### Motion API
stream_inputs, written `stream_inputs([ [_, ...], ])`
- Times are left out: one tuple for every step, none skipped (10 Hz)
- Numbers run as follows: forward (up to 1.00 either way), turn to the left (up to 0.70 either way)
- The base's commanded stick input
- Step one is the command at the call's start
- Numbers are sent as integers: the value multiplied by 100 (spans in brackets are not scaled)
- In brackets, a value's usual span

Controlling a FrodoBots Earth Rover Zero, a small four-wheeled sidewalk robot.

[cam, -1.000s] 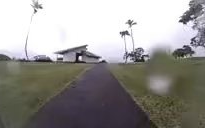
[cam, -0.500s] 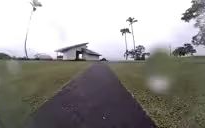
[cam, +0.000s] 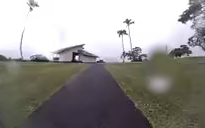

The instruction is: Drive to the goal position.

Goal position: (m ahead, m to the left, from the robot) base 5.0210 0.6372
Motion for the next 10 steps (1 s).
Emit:
stream_inputs([
  [70, 0],
  [70, 0],
  [70, 0],
  [70, 0],
  [70, 0],
  [70, 0],
  [70, 0],
  [70, 0],
  [70, 0],
  [70, 0],
])
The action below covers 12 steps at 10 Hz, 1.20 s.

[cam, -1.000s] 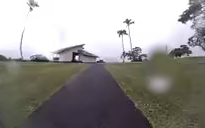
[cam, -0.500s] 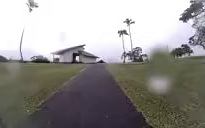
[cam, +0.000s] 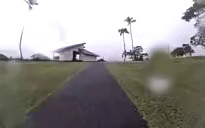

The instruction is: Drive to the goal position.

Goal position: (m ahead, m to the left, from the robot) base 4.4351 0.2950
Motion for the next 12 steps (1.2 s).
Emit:
stream_inputs([
  [70, 0],
  [70, 0],
  [70, 0],
  [70, 0],
  [70, 0],
  [70, 0],
  [70, 0],
  [70, 0],
  [70, 0],
  [70, 0],
  [70, 0],
  [70, 0],
])
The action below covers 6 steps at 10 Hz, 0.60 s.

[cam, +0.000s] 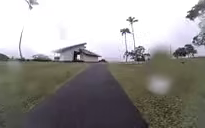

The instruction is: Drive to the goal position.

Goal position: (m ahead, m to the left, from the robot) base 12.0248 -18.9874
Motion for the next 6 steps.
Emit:
stream_inputs([
  [70, 0],
  [70, 0],
  [70, 0],
  [70, 0],
  [70, 0],
  [75, 0],
])
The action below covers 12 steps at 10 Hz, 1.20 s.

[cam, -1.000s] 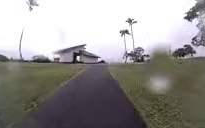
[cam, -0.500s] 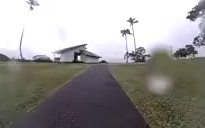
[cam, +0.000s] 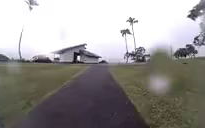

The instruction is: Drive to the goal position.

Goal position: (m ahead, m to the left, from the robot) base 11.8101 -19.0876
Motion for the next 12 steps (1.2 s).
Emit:
stream_inputs([
  [82, 0],
  [85, 0],
  [85, 0],
  [85, 0],
  [85, 0],
  [85, 0],
  [85, 0],
  [85, 0],
  [85, 0],
  [85, 0],
  [85, 0],
  [85, 0],
])
